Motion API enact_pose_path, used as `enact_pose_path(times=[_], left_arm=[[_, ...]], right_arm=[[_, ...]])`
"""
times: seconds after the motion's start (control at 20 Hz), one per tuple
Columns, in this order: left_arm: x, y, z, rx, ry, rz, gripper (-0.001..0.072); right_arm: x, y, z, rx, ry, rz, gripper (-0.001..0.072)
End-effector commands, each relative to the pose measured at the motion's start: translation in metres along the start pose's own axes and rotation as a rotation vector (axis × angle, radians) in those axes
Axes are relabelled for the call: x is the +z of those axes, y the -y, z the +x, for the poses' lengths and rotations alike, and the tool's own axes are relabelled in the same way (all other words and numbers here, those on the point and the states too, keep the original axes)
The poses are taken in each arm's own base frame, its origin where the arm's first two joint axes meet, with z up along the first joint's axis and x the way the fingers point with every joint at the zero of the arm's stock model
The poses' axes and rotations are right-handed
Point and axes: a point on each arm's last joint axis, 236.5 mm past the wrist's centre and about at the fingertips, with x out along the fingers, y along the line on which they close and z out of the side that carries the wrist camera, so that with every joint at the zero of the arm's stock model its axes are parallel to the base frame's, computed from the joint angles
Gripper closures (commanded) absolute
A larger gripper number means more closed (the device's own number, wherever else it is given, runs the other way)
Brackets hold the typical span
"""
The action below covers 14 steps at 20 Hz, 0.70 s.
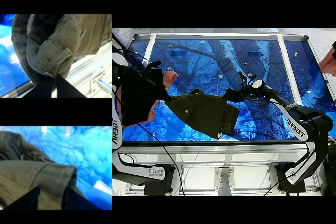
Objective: Fold the clothes and pants, and hang the long-sleeved shirts on hangers.
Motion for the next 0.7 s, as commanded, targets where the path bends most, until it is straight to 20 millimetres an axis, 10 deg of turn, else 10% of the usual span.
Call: enact_pose_path(times=[0.0,0.15,0.35,0.5,0.65], left_arm=[[0.003,-0.001,0.0,0.006,0.013,0.001,0.0682],[0.018,-0.007,-0.001,0.029,0.077,0.001,0.0682],[0.064,-0.002,-0.009,0.004,0.274,-0.038,0.0681],[0.124,0.025,-0.039,-0.125,0.554,-0.058,0.0681],[0.186,0.072,-0.121,-0.349,0.966,-0.022,0.0681]], right_arm=[[0.008,-0.007,0.006,0.018,0.046,0.017,0.0471],[0.012,-0.019,0.008,0.059,0.065,0.032,0.0699],[0.04,-0.048,-0.015,0.128,0.109,-0.015,0.0702],[0.092,-0.094,-0.07,0.201,0.221,-0.121,0.0703],[0.148,-0.145,-0.154,0.272,0.374,-0.258,0.0703]])
